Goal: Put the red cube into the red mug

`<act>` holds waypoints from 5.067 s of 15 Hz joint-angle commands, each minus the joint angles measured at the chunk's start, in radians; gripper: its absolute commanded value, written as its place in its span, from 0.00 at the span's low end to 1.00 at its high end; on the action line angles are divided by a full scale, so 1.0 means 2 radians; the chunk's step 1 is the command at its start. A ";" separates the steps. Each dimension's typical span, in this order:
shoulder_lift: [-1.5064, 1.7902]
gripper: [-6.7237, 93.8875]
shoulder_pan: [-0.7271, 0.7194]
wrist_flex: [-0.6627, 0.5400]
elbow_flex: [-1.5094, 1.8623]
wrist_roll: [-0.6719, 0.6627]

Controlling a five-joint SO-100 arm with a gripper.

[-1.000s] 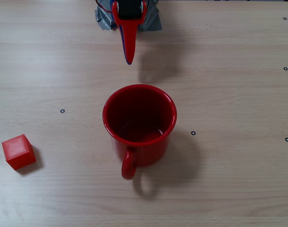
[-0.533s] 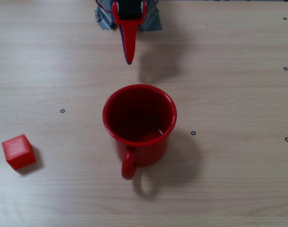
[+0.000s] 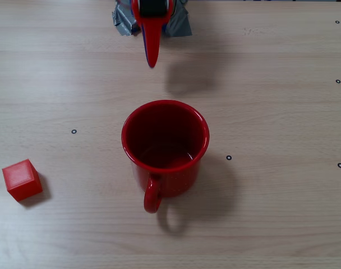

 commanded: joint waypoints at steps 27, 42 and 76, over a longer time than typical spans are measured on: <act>-0.950 0.07 0.278 0.312 -1.157 -0.453; -1.167 0.32 0.275 0.239 -1.295 -0.330; -1.221 0.12 0.267 0.087 -1.187 -0.407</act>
